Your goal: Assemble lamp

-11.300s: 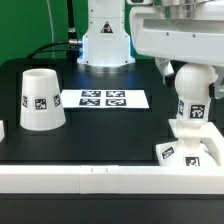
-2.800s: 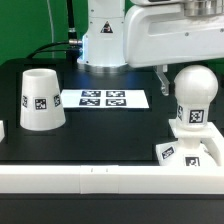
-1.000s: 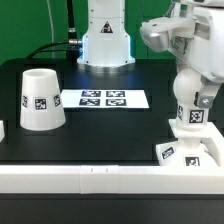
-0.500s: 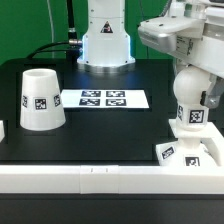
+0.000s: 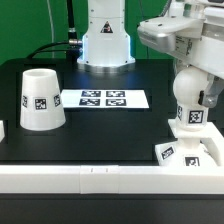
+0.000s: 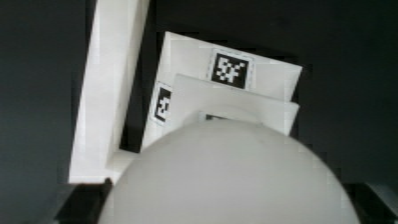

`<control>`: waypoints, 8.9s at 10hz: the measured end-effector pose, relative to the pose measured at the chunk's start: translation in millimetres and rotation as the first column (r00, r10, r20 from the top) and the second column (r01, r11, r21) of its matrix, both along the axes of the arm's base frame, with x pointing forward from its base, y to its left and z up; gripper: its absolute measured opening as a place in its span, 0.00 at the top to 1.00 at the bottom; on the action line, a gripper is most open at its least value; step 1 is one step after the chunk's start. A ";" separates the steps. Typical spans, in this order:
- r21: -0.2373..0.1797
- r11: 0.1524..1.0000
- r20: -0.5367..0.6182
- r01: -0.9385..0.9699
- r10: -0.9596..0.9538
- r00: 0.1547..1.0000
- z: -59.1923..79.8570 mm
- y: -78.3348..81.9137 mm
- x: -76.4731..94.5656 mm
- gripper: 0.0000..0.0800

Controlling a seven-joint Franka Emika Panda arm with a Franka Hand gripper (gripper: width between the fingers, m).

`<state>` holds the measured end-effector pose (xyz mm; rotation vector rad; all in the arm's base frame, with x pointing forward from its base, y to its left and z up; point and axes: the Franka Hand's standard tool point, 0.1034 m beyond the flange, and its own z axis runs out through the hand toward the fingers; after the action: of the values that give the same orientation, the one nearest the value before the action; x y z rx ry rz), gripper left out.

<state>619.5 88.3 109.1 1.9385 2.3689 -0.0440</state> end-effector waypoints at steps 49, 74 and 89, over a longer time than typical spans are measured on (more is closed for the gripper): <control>0.058 -0.312 -0.158 0.948 -0.941 -0.300 0.6 8.6 -0.6 0.13; 0.011 1.000 0.023 0.012 -0.013 1.000 3.5 4.7 6.6 0.13; 0.050 0.856 0.034 0.515 -0.517 0.856 2.5 -7.3 6.2 0.28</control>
Offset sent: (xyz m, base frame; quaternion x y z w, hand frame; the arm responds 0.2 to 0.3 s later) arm -0.0029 0.0001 -0.0042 0.0200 0.0248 0.2151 0.9761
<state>625.7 81.0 111.6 2.5042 1.7603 0.0154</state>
